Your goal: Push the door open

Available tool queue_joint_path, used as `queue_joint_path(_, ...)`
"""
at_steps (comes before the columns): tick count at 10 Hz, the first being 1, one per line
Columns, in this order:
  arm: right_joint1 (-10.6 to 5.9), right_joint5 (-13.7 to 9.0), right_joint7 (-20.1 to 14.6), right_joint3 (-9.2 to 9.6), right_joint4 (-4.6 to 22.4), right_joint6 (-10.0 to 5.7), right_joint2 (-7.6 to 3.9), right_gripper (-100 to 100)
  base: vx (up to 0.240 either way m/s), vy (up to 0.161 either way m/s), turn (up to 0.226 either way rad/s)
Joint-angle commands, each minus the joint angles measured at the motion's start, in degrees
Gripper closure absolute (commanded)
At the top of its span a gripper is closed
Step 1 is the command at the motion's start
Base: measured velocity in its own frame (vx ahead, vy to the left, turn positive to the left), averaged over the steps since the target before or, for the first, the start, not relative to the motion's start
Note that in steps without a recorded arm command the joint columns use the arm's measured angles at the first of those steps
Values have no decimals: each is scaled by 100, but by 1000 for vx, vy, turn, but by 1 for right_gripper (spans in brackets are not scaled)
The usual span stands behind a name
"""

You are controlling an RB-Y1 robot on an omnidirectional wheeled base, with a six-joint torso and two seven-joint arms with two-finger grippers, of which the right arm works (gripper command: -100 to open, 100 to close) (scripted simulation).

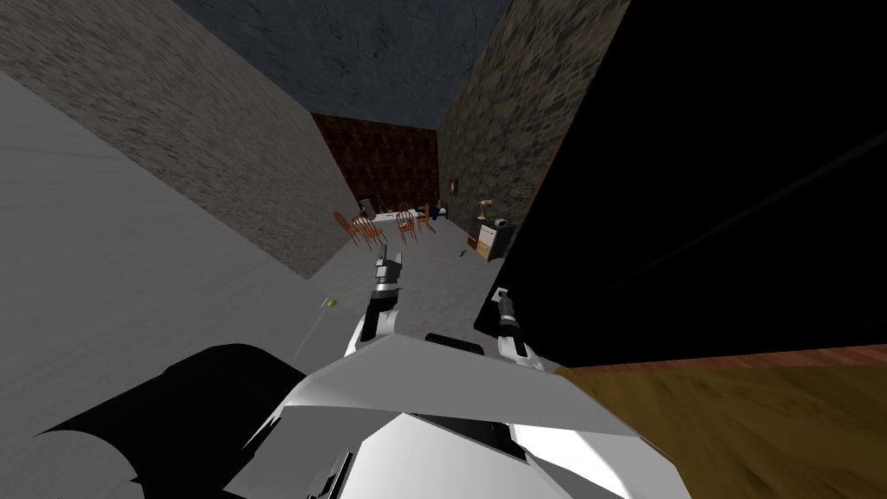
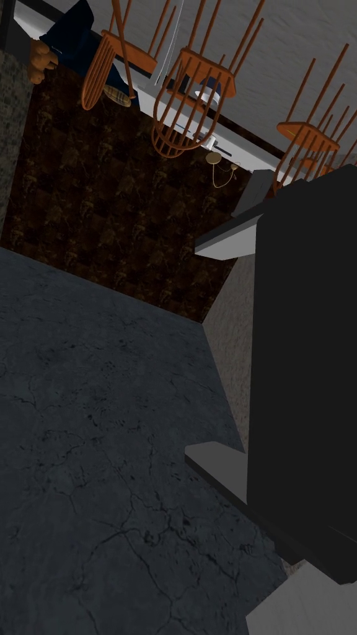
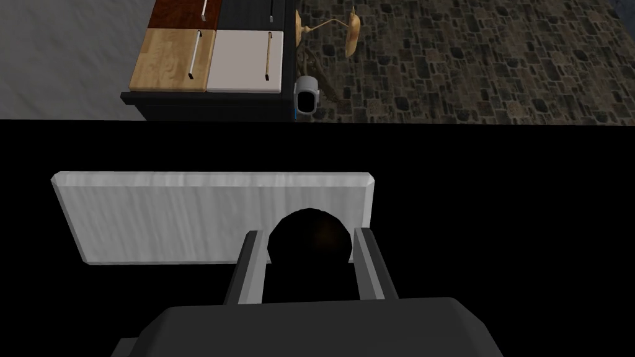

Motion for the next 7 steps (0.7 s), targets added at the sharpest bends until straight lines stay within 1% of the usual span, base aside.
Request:
queue_joint_path(1,-27,-84,63,-150,10,-1,-32,100,226,75,-70)
queue_joint_path(5,-63,-223,139,-378,27,49,-7,100,189,85,-72)
queue_joint_path(6,-4,-192,132,-327,-2,58,7,100,78,24,-26)
queue_joint_path(7,-8,-248,160,-424,-5,54,-31,100,143,19,-42)
